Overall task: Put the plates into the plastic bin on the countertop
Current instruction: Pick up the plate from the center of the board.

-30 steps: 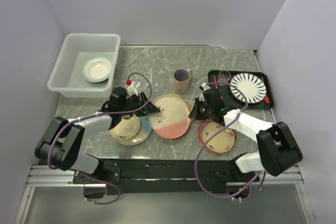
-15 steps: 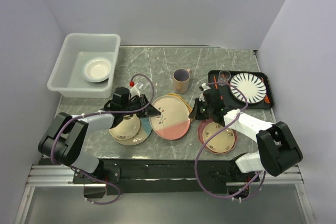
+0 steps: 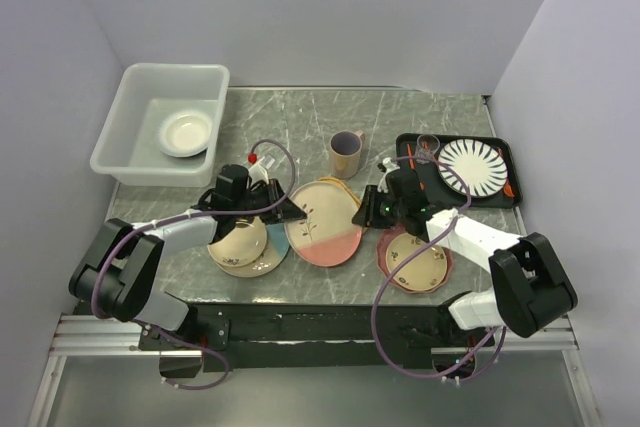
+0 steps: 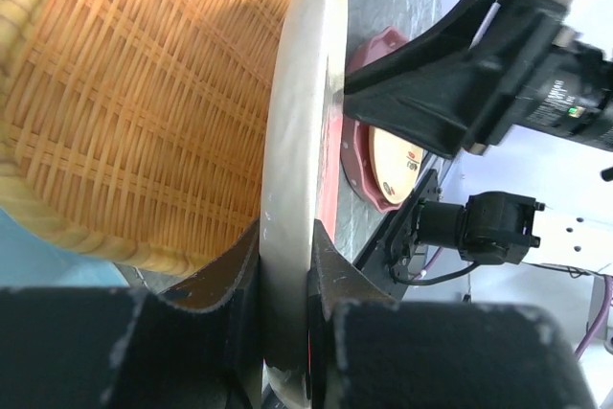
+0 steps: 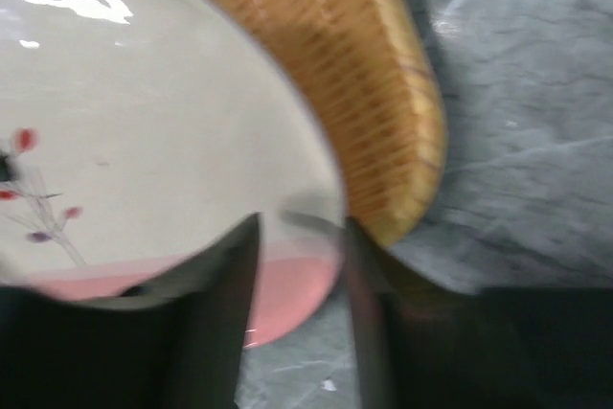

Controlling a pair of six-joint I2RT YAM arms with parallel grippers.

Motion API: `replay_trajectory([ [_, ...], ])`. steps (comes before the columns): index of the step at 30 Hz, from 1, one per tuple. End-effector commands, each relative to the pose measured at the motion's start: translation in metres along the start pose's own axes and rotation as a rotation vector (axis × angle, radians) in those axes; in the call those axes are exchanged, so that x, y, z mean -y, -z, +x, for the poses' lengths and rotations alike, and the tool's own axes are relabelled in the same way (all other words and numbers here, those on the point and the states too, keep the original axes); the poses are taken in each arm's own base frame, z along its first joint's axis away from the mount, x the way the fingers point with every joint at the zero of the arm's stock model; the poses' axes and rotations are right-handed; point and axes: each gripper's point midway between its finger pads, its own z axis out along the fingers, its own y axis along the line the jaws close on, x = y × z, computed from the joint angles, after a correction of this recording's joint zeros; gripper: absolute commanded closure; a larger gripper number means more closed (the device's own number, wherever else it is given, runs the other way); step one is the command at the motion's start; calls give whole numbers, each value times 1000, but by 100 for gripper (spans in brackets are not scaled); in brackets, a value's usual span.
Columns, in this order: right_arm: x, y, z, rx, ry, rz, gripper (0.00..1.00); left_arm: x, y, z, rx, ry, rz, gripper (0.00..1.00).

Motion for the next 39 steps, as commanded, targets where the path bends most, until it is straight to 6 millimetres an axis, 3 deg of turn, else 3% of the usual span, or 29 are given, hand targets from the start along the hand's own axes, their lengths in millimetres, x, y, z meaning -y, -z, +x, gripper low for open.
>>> replay_trajectory([
  [1, -38, 12, -24, 101, 47, -148, 40, 8, -1, -15, 50, -84, -12, 99],
  [4, -38, 15, -24, 114, 48, -151, 26, 6, -2, -14, 46, -82, -14, 99],
  [9, -35, 24, -29, 169, 55, -137, 13, 9, -1, -16, 54, -84, -12, 99],
  [20, -34, 29, -30, 192, 63, -131, 10, 32, 6, -28, 92, -95, 43, 99],
  [27, -35, 38, -34, 244, 71, -142, 0, 53, 14, -38, 124, -107, 97, 99],
  [39, -33, 45, -37, 276, 72, -131, 0, 67, 37, -73, 201, -106, 163, 99],
])
